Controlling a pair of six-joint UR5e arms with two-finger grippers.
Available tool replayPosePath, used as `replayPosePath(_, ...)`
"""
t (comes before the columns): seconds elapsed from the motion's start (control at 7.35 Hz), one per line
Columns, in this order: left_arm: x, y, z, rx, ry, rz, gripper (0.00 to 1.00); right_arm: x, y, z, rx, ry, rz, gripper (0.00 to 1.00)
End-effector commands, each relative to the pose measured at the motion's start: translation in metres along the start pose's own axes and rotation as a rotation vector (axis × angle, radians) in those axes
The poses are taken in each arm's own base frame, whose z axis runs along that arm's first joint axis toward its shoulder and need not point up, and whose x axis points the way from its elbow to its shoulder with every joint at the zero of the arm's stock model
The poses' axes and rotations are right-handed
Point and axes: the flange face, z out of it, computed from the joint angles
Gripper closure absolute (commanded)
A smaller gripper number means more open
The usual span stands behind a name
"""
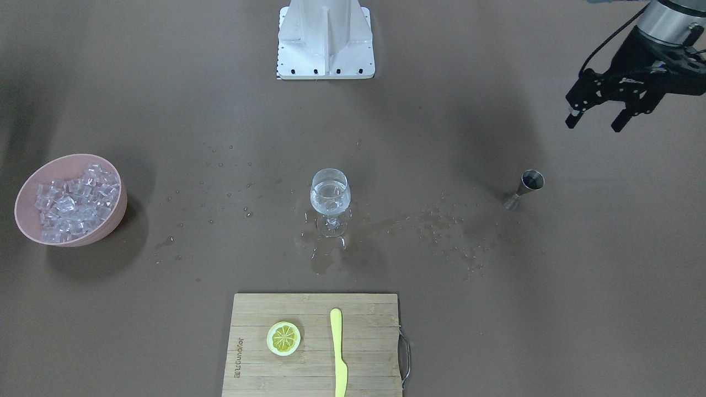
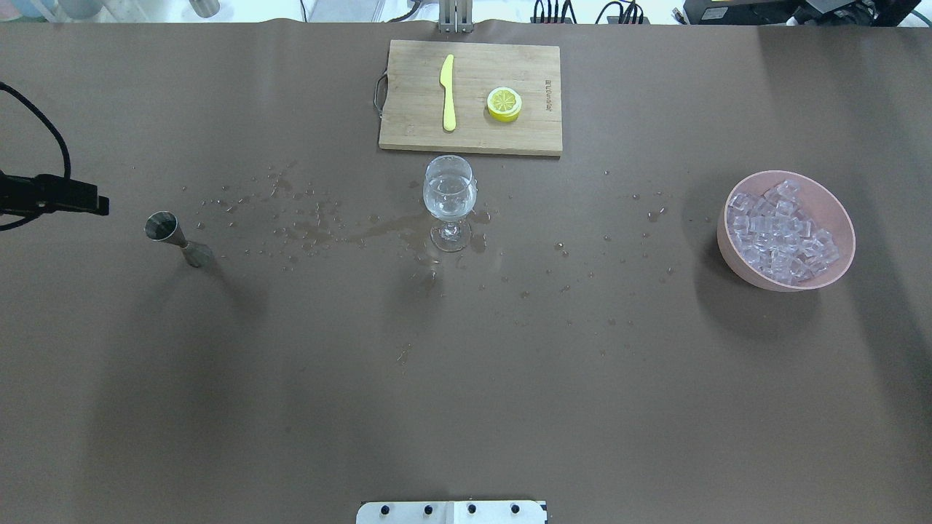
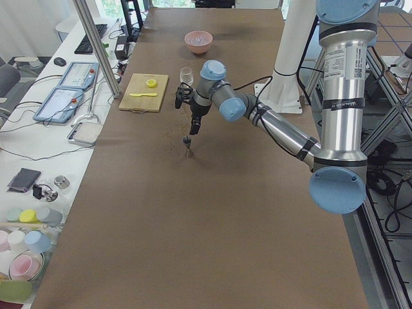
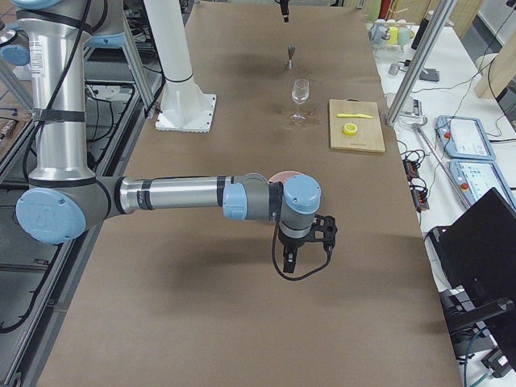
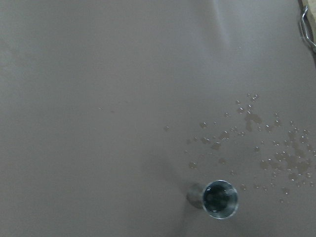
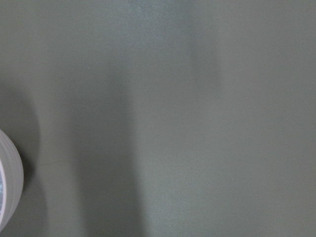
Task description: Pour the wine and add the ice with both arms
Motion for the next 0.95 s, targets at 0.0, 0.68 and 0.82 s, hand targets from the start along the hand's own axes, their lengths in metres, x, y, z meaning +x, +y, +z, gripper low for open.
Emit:
replayPosePath(0.0, 0.049, 0.042, 0.025, 0.073, -0.024, -0.08, 0.03, -0.001, 0.0, -0.001, 0.002, 0.0, -0.001, 0.0)
replayPosePath(0.68, 0.082, 0.126, 0.127, 0.387, -0.19, -0.161, 0.03, -0.004, -0.001, -0.003, 0.007, -0.002, -0.003, 0.0)
replayPosePath(0.82, 0.074, 0.124, 0.137, 0.432, -0.219, -0.163, 0.03, -0.003, -0.001, -0.003, 0.007, -0.001, -0.003, 0.0)
